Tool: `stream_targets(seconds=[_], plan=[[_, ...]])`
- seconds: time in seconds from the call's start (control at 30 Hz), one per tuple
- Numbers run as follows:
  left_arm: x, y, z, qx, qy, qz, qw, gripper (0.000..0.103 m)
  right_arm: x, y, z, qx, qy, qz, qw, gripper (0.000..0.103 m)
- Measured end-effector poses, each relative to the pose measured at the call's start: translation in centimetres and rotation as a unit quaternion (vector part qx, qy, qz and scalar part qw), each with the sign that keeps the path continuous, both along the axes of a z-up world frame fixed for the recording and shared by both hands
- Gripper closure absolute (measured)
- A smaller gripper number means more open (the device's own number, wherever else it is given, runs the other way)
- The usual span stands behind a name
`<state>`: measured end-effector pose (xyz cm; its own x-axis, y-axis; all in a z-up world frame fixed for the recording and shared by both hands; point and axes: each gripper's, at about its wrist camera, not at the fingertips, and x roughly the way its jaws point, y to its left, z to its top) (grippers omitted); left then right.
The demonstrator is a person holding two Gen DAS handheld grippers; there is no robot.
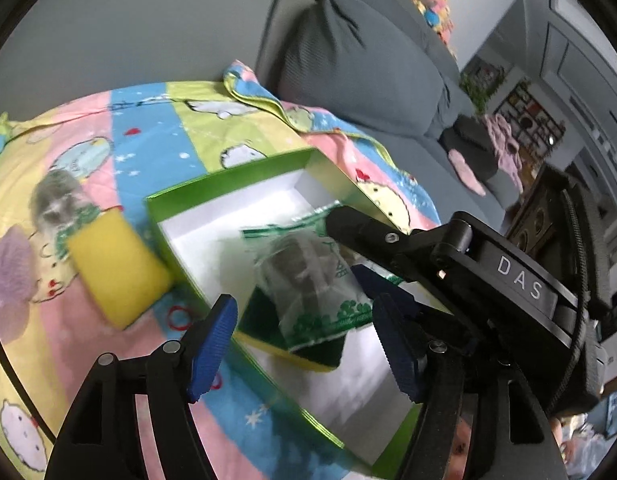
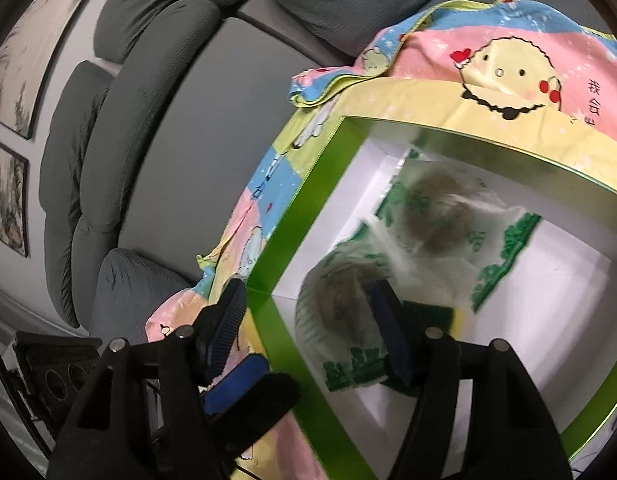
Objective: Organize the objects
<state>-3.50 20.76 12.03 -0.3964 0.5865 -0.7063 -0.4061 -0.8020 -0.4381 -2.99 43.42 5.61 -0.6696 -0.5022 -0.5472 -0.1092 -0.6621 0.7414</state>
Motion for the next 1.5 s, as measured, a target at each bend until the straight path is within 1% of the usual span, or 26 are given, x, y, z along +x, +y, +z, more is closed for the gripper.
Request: stream_targets(seconds=[0.07,0.17,0.3,0.37,0.43,0.47,0.5,0.53,0.57,0.6,0.67,0.7,0.77,0.87,0.97,1.03,1.1,1.17,1.27,1.3,1.33,1.4,1.5], plan=[[0.2,-1.5,0.2,0.006,0.002,0.014,0.9999,0.032,0.1,-0.4,0.4,0.006,0.006,0.002,1.000,0.036],[0.8,-3.9,0.3,0.005,0.011,0.044,0.9990,0.031,0.3,-1.0,1.0,0.020,0.013,0.001,1.000,0.033],[1.4,-7.4,-0.6,-0.007,0.009,0.106,0.9943,0.031,0.7,-2.1,1.9,0.040,0.025,0.003,0.999,0.032],[1.4,-9.3,-1.4,-0.005,0.001,0.133,0.9911,0.031,0.9,-2.6,2.3,0.042,0.034,0.003,0.999,0.032],[1.3,-11.2,-2.1,-0.001,-0.009,0.154,0.9881,0.025,1.4,-3.3,3.0,0.049,0.052,0.000,0.997,0.032],[1.2,-11.7,-2.4,-0.001,-0.012,0.162,0.9867,0.019,1.7,-3.7,3.6,0.060,0.065,0.000,0.996,0.031],[1.1,-12.7,-2.7,-0.002,-0.014,0.175,0.9845,0.019,2.2,-4.3,4.3,0.072,0.085,0.001,0.994,0.030],[1.1,-13.4,-3.0,-0.001,-0.016,0.185,0.9826,0.019,2.6,-4.8,4.9,0.077,0.103,0.004,0.992,0.026],[0.9,-14.4,-3.3,0.002,-0.019,0.200,0.9796,0.019,2.9,-5.3,5.4,0.075,0.120,0.010,0.990,0.023],[0.9,-15.0,-3.4,0.003,-0.023,0.210,0.9774,0.019,3.1,-5.9,5.8,0.070,0.137,0.020,0.988,0.018],[0.8,-16.6,-3.8,0.002,-0.032,0.236,0.9713,0.019,3.2,-6.9,6.2,0.052,0.159,0.047,0.985,0.016],[0.8,-17.2,-3.9,-0.003,-0.034,0.249,0.9680,0.019,3.1,-7.7,6.2,0.043,0.164,0.063,0.984,0.016],[1.1,-18.8,-3.8,-0.013,-0.032,0.274,0.9611,0.019,2.9,-9.1,6.0,0.035,0.160,0.084,0.983,0.016],[1.8,-21.5,-3.7,-0.008,-0.029,0.307,0.9513,0.019,2.3,-11.8,5.6,0.058,0.143,0.114,0.981,0.016],[2.4,-24.3,-3.8,-0.008,-0.028,0.350,0.9363,0.019,1.9,-14.3,5.3,0.089,0.126,0.134,0.979,0.016],[2.8,-26.0,-4.1,-0.017,-0.035,0.379,0.9245,0.019,1.5,-16.1,4.8,0.106,0.113,0.151,0.976,0.016],[3.1,-27.4,-4.5,-0.021,-0.046,0.398,0.9158,0.019,1.1,-18.1,4.4,0.116,0.106,0.168,0.973,0.016],[3.4,-28.3,-4.6,-0.016,-0.049,0.407,0.9121,0.019,0.5,-20.0,4.1,0.124,0.098,0.187,0.970,0.016],[3.4,-29.2,-4.8,-0.010,-0.054,0.409,0.9108,0.019,-0.9,-23.6,2.8,0.148,0.077,0.212,0.963,0.016],[3.5,-29.3,-4.9,-0.011,-0.056,0.409,0.9109,0.019,-1.3,-24.7,2.3,0.161,0.068,0.216,0.961,0.020],[3.5,-29.5,-5.0,-0.011,-0.059,0.409,0.9105,0.019,-1.6,-25.5,1.8,0.172,0.061,0.216,0.959,0.028],[3.5,-29.8,-5.3,-0.011,-0.065,0.409,0.9101,0.019,-2.8,-27.2,0.4,0.198,0.040,0.208,0.957,0.035],[3.4,-30.2,-5.5,-0.007,-0.071,0.410,0.9093,0.019,-4.7,-28.8,-1.6,0.215,0.008,0.214,0.953,0.036]])
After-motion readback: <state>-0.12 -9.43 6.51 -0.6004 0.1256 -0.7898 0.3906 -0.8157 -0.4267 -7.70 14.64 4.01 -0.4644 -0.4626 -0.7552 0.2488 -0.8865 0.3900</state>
